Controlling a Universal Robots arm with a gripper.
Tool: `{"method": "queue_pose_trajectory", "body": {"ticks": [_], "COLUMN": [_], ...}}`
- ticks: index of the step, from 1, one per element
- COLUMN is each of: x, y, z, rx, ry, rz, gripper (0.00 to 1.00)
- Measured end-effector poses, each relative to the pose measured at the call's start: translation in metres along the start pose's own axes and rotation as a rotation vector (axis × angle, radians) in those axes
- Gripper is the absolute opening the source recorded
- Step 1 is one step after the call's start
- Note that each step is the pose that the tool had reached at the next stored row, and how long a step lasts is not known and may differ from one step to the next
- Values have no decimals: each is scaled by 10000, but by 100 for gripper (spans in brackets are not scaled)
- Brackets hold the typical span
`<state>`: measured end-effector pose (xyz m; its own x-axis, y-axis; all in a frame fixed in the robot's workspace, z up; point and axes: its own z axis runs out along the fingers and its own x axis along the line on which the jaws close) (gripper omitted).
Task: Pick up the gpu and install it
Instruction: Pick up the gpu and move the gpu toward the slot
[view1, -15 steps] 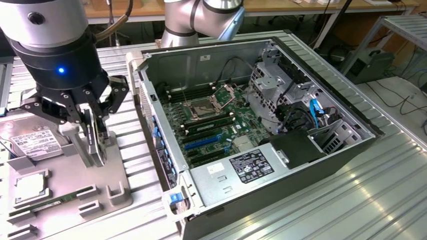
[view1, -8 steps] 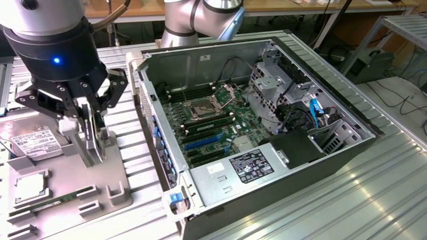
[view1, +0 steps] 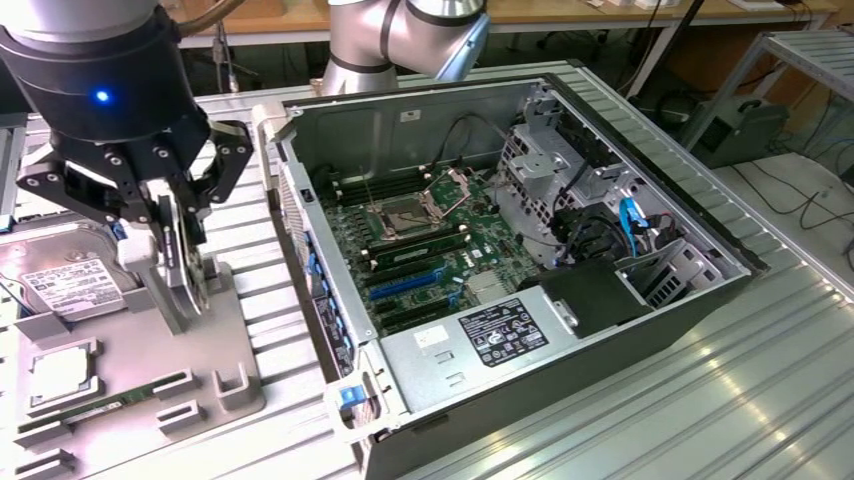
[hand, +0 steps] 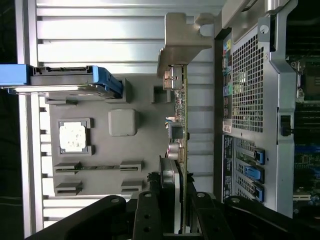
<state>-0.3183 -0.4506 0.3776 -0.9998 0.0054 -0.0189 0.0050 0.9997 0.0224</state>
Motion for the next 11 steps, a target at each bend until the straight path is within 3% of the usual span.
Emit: {"method": "queue_pose_trajectory", "body": {"ticks": [11], "x": [-4], "y": [5], "z": [-230], "rx": [1], "ry": [1], "rz": [6], "gripper": [28]}}
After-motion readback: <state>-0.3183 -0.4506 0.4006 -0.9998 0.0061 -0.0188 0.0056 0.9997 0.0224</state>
